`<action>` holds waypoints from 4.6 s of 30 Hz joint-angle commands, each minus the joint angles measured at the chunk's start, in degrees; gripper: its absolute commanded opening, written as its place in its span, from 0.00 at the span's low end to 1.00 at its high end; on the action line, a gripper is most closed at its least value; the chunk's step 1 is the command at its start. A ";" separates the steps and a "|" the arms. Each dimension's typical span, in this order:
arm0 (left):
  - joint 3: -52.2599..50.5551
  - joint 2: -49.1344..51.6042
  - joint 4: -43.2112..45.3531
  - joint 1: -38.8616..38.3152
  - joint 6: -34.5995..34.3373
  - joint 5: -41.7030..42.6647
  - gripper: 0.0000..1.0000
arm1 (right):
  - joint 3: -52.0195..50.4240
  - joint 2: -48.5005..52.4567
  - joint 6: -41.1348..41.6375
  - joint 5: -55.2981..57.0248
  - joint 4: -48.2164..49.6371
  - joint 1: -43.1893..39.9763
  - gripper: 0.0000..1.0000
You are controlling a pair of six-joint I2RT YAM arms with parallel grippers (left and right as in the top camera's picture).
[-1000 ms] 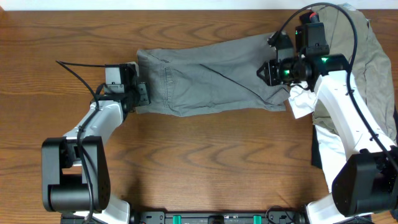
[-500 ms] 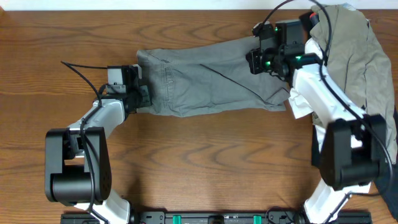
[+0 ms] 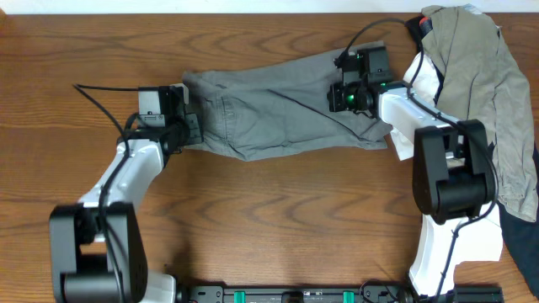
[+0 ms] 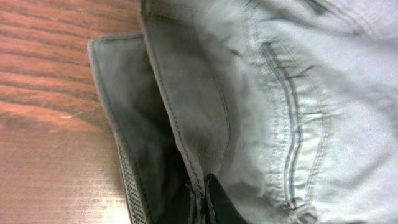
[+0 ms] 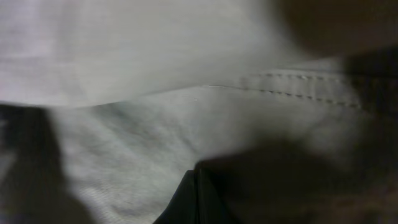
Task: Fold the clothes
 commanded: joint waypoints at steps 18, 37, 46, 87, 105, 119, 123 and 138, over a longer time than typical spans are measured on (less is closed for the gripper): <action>0.61 -8.48 -22.32 0.07 0.35 2.29 0.34 | 0.07 8.35 3.76 -1.79 -0.46 -0.22 0.01; 0.63 -0.72 -11.45 0.20 0.35 -0.96 0.58 | 0.07 8.35 3.69 -1.77 -0.83 -0.11 0.01; 0.63 3.63 -10.10 0.20 0.33 -0.96 0.54 | 0.07 8.35 3.26 -1.75 -1.01 -0.11 0.01; 0.83 2.16 -14.21 0.09 -2.10 0.37 0.06 | 0.07 8.35 2.43 -1.51 -1.40 -0.17 0.01; 1.75 -10.03 -33.33 0.09 -5.75 1.62 0.06 | 0.07 8.35 2.40 -1.53 -1.68 -0.17 0.01; -1.44 -1.88 -30.91 0.09 -8.98 -4.85 0.26 | 0.04 8.35 1.97 -1.53 -2.08 -0.17 0.01; -1.44 0.92 -30.97 0.09 -8.98 -4.83 0.29 | 0.04 8.35 1.97 -1.55 -2.08 -0.17 0.01; 13.11 -0.79 -41.88 0.31 -4.55 -4.85 0.27 | 0.28 6.64 -1.95 -2.97 -2.86 -0.31 0.02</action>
